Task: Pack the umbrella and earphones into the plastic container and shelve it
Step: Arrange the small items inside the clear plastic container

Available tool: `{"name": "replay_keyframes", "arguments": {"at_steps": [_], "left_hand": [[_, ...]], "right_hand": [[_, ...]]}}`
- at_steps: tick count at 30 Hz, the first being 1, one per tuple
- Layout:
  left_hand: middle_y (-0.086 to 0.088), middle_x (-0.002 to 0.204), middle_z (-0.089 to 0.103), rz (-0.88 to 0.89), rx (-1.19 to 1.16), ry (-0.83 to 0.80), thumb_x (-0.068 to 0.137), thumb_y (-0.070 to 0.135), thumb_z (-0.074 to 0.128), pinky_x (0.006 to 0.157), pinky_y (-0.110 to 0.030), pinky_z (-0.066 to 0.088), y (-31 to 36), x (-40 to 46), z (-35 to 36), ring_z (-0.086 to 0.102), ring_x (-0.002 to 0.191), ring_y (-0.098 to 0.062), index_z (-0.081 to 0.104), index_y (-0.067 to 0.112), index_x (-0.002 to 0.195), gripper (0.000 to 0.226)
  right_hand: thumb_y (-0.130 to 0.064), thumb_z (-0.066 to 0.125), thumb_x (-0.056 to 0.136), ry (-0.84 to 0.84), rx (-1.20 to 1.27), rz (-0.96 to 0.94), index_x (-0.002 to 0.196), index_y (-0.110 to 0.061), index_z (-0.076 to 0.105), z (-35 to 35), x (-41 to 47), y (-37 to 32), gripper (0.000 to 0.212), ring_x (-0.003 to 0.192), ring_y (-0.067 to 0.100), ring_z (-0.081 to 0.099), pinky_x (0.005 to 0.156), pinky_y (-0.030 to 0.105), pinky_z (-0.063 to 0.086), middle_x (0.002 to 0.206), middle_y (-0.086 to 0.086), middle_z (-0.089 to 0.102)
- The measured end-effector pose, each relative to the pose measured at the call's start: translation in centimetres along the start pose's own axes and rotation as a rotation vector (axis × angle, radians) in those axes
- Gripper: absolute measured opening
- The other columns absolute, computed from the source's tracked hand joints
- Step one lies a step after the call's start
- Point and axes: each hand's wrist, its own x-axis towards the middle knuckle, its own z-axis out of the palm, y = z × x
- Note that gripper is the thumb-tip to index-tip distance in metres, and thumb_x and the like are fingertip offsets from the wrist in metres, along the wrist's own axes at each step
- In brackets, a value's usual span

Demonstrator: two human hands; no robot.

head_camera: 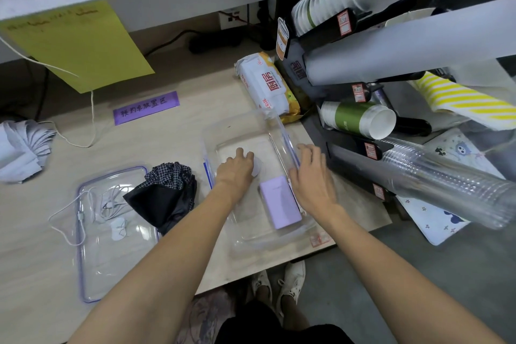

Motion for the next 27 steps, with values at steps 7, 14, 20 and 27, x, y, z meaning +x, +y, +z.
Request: {"name": "replay_keyframes", "arguments": {"at_steps": [7, 14, 20, 27], "left_hand": [[-0.019, 0.127, 0.042, -0.005, -0.282, -0.022, 0.088, 0.015, 0.068, 0.076, -0.041, 0.047, 1.2, 1.5, 0.0, 0.060, 0.097, -0.043, 0.050, 0.000, 0.121, 0.041], [-0.015, 0.128, 0.043, 0.002, -0.402, -0.058, 0.088, 0.018, 0.070, 0.080, -0.034, 0.045, 2.1, 2.8, 0.8, 0.061, 0.101, -0.042, 0.047, 0.010, 0.137, 0.055], [-0.015, 0.126, 0.047, 0.037, -0.411, -0.072, 0.088, 0.019, 0.069, 0.079, -0.033, 0.041, 2.2, 2.9, 1.2, 0.059, 0.107, -0.039, 0.046, 0.014, 0.142, 0.059], [-0.015, 0.126, 0.049, 0.063, -0.376, -0.074, 0.089, 0.021, 0.067, 0.085, -0.039, 0.050, 2.0, 2.4, 1.0, 0.058, 0.110, -0.036, 0.046, 0.015, 0.143, 0.058]], "right_hand": [[-0.021, 0.042, 0.103, -0.082, 0.176, 0.095, 0.148, -0.008, 0.036, 0.1, -0.1, 0.6, 0.047, 0.124, 0.032, 0.050, 0.097, 0.044, 0.046, 0.136, 0.015, 0.053], [-0.018, 0.040, 0.105, -0.076, 0.175, 0.084, 0.139, -0.005, 0.048, 0.8, -0.3, 1.2, 0.038, 0.120, 0.034, 0.048, 0.101, 0.042, 0.039, 0.130, 0.018, 0.056], [-0.020, 0.039, 0.105, -0.079, 0.175, 0.121, 0.139, -0.006, 0.049, 1.4, -0.4, 1.2, 0.038, 0.117, 0.034, 0.048, 0.098, 0.044, 0.040, 0.129, 0.017, 0.055], [-0.023, 0.038, 0.106, -0.059, 0.231, 0.175, 0.135, -0.006, 0.053, 1.8, -0.6, 1.0, 0.037, 0.114, 0.031, 0.046, 0.095, 0.041, 0.039, 0.127, 0.016, 0.055]]}}
